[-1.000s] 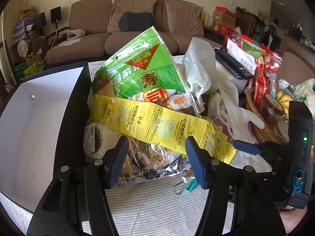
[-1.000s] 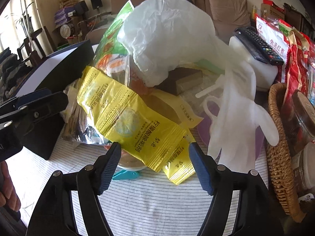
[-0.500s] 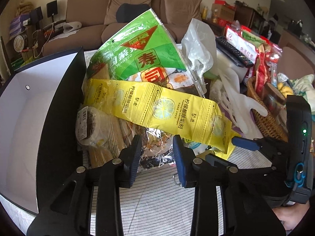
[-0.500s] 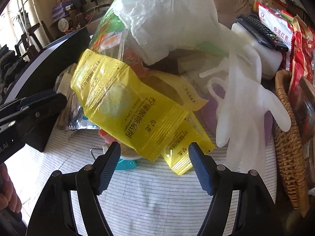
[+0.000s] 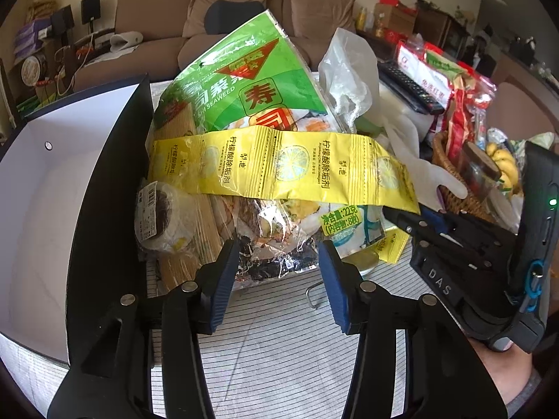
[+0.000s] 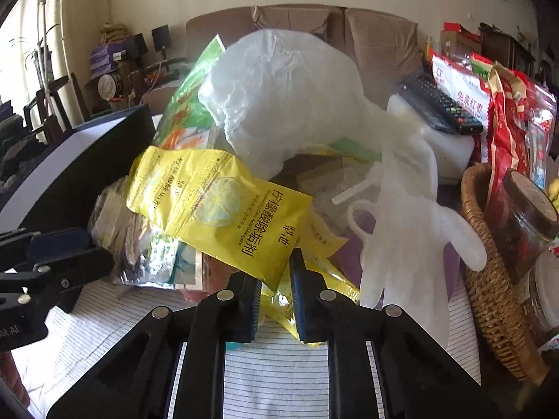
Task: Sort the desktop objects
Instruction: 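Close the right gripper on the yellow strip packets, then lift the yellow packets with the right gripper and carry them over the box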
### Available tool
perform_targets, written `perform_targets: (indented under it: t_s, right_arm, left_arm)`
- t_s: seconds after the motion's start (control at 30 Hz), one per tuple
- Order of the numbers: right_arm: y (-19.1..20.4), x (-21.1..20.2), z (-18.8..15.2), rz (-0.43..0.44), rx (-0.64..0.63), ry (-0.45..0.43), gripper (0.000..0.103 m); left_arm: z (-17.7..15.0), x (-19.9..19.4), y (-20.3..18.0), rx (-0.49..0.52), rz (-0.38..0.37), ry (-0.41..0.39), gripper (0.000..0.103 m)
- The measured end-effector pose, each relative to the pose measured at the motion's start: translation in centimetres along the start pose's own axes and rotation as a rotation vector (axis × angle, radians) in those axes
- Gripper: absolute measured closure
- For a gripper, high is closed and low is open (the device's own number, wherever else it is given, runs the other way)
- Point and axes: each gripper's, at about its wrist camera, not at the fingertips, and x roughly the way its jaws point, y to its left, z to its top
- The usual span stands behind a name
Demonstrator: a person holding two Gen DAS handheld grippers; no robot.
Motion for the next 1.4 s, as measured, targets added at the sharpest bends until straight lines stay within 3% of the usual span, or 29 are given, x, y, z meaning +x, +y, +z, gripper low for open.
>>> perform_targets:
  t_s: [0.17,0.23,0.37,0.5,0.57,0.77,0.97,1.13,1.27,1.4]
  right_arm:
    - [0.7,-5.7,3.8,0.047,0.007,-0.207,0.09]
    - [1.0,-7.4,5.2,0.079,0.005,-0.255,0.091]
    - [1.5,-9.0,8.5,0.173,0.03,-0.267,0.091]
    - [2.1,-12.0,11.3,0.246,0.062,-0.294,0.091]
    - [2.7,-13.8,12.8,0.259,0.051,-0.322,0.091]
    - [4.9,-20.5,17.3,0.288,-0.029,-0.408,0.091]
    - [7.7,-24.0,20.0,0.411,-0.05,-0.398,0.091]
    - [10.4,-24.8,20.7,0.564,0.013,-0.35,0.091]
    - [13.4,-25.1,21.3,0.639,0.019,-0.344,0.091]
    - [17.7,-23.3,22.7,0.639,-0.022,-0.298,0.091]
  left_arm:
    - [0.2,-2.0,0.2,0.02,0.008,-0.034,0.058]
    - [0.6,-3.1,0.4,0.025,0.011,-0.058,0.051]
    - [2.3,-5.3,0.6,0.043,0.044,-0.093,0.045]
    - [4.1,-8.5,0.0,0.075,0.026,-0.147,0.041]
    - [4.9,-10.4,0.1,0.074,0.017,-0.18,0.032]
    - [6.0,-16.0,1.7,0.061,0.011,-0.244,0.029]
    - [6.8,-21.5,2.5,0.078,-0.025,-0.314,0.025]
    - [7.1,-26.2,4.0,0.086,-0.07,-0.399,0.01]
    - [7.7,-28.7,6.1,0.117,0.021,-0.45,0.004]
    - [9.4,-28.6,9.3,0.107,0.155,-0.426,0.005]
